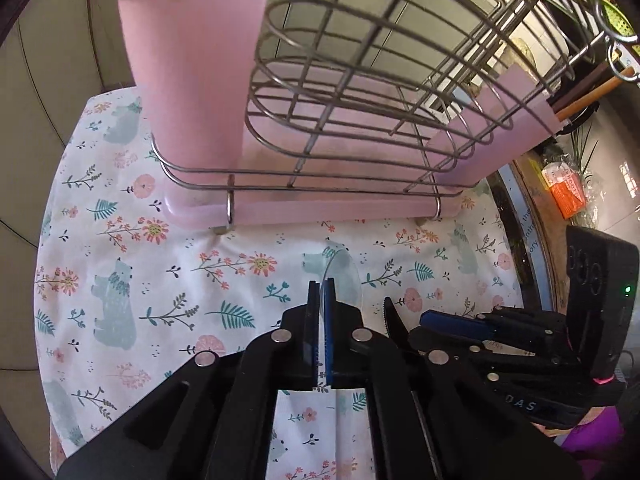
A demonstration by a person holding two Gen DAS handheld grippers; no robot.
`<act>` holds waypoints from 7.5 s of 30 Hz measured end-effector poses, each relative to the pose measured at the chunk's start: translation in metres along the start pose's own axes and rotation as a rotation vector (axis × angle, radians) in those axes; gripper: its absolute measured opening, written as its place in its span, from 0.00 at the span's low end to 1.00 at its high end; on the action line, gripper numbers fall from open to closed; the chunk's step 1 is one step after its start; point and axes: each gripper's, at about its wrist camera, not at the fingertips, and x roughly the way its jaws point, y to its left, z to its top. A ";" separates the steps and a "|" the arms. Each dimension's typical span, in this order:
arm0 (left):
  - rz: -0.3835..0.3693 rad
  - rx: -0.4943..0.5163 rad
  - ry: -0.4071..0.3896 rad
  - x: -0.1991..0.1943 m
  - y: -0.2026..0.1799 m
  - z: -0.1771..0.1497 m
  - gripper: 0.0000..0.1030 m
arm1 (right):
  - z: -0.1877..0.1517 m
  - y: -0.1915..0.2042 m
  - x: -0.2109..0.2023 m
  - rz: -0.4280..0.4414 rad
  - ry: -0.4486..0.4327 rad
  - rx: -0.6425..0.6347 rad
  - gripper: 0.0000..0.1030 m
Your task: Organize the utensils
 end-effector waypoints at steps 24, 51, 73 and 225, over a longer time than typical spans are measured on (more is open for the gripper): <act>-0.038 0.003 -0.134 -0.052 0.023 0.010 0.01 | 0.012 0.027 0.028 -0.074 -0.016 -0.072 0.03; -0.062 -0.019 -0.580 -0.193 0.019 0.028 0.01 | 0.022 0.049 -0.177 -0.047 -0.737 -0.156 0.02; 0.169 -0.081 -0.979 -0.214 -0.004 0.064 0.01 | 0.056 0.057 -0.222 -0.196 -1.282 -0.253 0.02; 0.174 -0.092 -0.631 -0.113 0.011 -0.005 0.42 | 0.006 0.040 -0.119 -0.206 -0.793 -0.106 0.21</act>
